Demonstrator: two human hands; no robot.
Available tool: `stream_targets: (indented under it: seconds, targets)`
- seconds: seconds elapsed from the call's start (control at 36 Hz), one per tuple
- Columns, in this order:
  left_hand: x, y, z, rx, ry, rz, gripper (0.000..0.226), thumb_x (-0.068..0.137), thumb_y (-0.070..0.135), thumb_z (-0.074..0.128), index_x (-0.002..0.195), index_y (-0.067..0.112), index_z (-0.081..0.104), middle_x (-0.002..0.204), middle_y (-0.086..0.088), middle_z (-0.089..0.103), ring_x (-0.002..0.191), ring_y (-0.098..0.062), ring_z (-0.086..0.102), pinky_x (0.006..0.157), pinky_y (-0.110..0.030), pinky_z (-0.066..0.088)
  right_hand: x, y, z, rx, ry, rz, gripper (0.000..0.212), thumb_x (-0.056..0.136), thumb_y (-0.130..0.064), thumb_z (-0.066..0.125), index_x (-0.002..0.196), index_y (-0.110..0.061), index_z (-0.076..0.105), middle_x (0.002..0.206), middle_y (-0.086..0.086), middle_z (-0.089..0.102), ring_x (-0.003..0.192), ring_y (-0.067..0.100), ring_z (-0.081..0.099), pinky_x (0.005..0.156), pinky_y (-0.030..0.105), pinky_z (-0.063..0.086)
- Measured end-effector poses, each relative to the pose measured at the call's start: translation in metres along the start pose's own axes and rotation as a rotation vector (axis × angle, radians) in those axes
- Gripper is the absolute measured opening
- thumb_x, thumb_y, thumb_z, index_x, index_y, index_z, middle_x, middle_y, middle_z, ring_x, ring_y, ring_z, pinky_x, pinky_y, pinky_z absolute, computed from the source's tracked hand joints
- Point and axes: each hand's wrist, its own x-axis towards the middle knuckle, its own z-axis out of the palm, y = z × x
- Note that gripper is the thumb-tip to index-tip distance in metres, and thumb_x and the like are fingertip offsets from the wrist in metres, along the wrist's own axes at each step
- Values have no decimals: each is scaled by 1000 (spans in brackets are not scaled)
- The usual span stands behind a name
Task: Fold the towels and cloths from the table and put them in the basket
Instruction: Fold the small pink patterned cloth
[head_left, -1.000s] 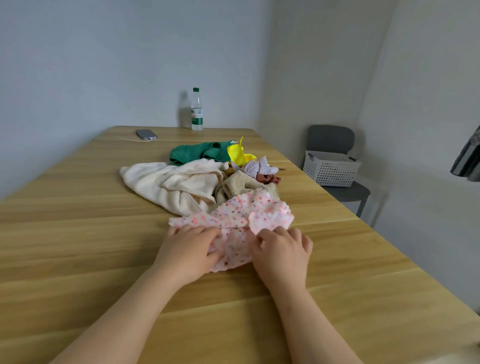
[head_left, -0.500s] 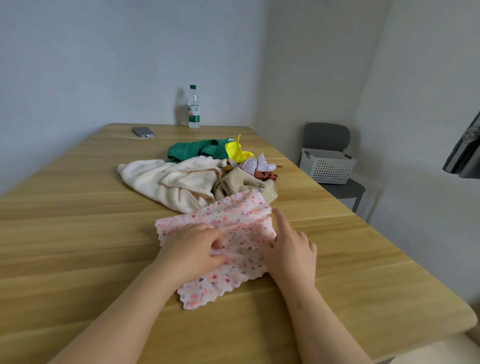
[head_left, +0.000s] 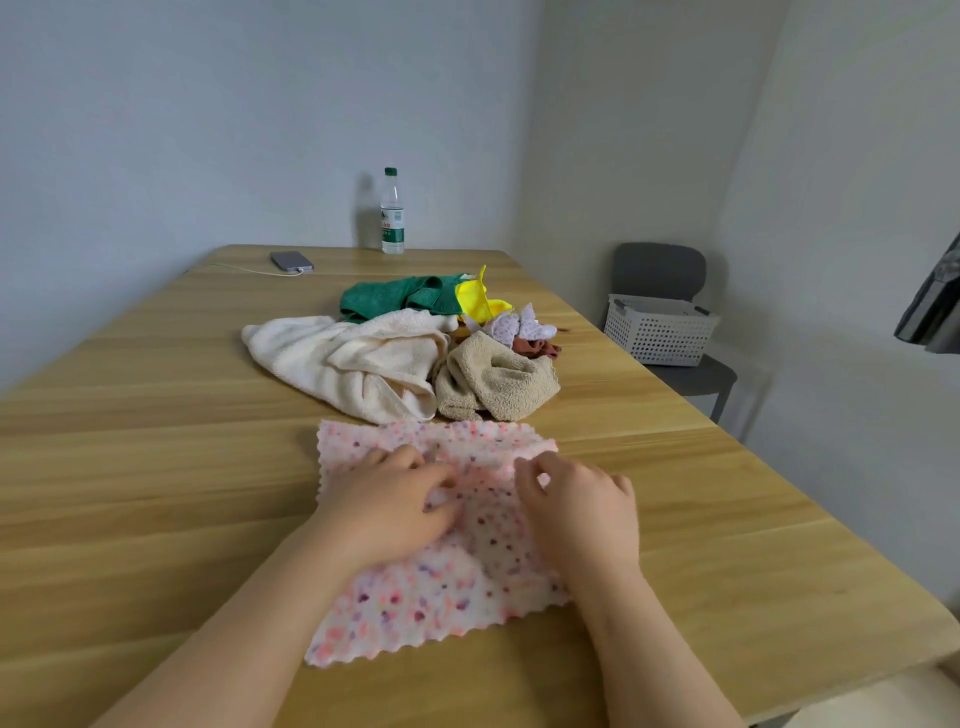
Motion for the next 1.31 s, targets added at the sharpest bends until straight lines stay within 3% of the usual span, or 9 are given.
stream_targets:
  seconds: [0.11,0.25,0.33,0.42,0.56,0.75,0.86,1.11,1.31]
  targets:
    - [-6,8,-4,-128,31,28,28,99,45,27,100,26,48,100,7,39,115,-16,40,93,-34,38,-10,13,-7,-92,19,80,38,97,-43,31,86,-23,60,72,-4,60,73,20,55,80,31,29]
    - [-5,10,-1,1,368,23,29,96,36,39,120,22,46,115,-2,47,111,-25,48,79,-32,37,-5,4,-11,35,263,-165,24,90,-34,50,96,-21,69,93,0,68,88,27,61,70,35,41]
    - [-4,5,4,19,165,-39,44,93,43,37,135,29,32,136,2,38,126,-24,39,96,-36,36,4,-8,-11,20,-194,-250,44,96,-49,37,137,-35,41,145,-9,37,134,18,32,104,35,26]
    - [-2,2,14,72,-6,-54,51,92,56,29,140,37,24,151,4,22,140,-24,18,111,-43,20,5,-4,1,-10,-426,-235,49,95,-57,31,141,-42,30,151,-14,26,140,13,18,110,36,15]
    - [3,6,19,-13,-93,78,62,92,65,19,146,44,-1,157,12,-9,145,-16,-12,117,-41,-7,-3,26,-8,-99,-346,-84,49,93,-61,29,134,-36,41,144,-15,39,136,10,29,106,37,21]
    - [5,25,19,-46,88,189,61,83,61,14,138,40,30,148,14,18,138,-11,19,112,-36,12,-11,43,-29,-200,-204,-19,38,98,-43,34,130,-29,46,139,-10,43,130,17,36,102,35,25]
    - [6,21,21,74,-51,130,70,81,74,8,145,45,13,156,13,6,144,-12,1,116,-43,-1,2,37,-18,-97,-359,-15,39,96,-45,34,123,-26,54,133,-8,51,125,15,41,105,38,22]
    - [6,2,22,17,-131,84,122,36,99,-10,145,44,-8,155,13,-17,143,-16,-18,113,-53,-6,3,33,-12,-113,-303,-92,54,95,-55,33,143,-31,29,154,-6,18,145,18,6,114,45,5]
    - [-5,2,10,-260,220,207,43,76,66,43,107,37,54,114,16,44,111,-7,43,90,-26,34,-54,59,-33,34,-62,-283,22,88,-33,60,108,-26,64,113,-7,56,103,17,50,92,32,39]
